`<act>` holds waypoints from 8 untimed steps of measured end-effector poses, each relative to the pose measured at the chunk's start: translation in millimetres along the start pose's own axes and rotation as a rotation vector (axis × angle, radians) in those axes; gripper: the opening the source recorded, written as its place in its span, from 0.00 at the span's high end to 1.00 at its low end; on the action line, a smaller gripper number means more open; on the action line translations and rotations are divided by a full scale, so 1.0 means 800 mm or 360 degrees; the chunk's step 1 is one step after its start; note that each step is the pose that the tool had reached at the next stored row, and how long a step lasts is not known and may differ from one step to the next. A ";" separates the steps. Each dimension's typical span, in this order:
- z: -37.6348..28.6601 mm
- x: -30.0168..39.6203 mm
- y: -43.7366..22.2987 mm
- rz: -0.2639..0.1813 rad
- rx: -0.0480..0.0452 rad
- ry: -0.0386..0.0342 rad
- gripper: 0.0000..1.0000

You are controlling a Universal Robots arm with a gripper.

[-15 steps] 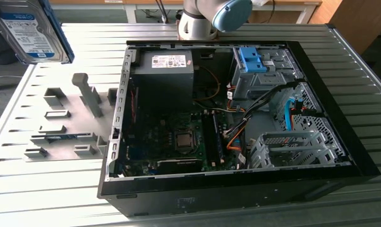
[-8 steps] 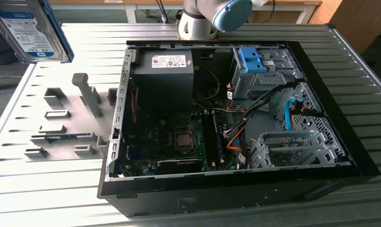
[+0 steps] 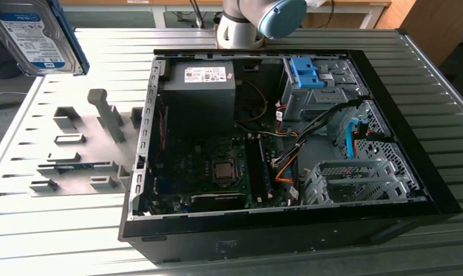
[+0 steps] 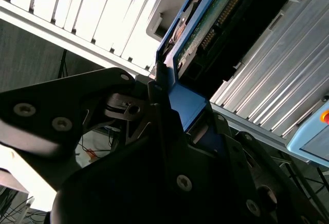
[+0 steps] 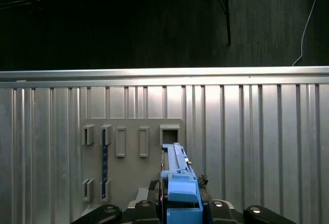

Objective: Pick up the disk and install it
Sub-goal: 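Pick up the disk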

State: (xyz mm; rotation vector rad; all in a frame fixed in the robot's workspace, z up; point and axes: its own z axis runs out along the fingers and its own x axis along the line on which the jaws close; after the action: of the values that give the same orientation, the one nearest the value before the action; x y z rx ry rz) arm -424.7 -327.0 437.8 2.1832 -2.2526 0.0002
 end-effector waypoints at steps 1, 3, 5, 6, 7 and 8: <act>0.0000 0.0000 0.0000 0.0000 0.0000 0.0000 0.64; -0.0002 0.0000 0.0000 0.0000 0.0000 0.0000 0.64; -0.0011 0.0000 0.0001 0.0000 0.0000 0.0000 0.64; -0.0017 0.0000 0.0000 0.0000 0.0000 0.0000 0.64; -0.0027 0.0000 0.0000 0.0000 0.0000 0.0000 0.64; -0.0038 0.0000 0.0000 0.0000 0.0000 0.0000 0.64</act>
State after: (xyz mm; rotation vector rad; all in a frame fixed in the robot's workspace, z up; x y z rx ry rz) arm -424.7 -327.0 440.9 2.1831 -2.2525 0.0001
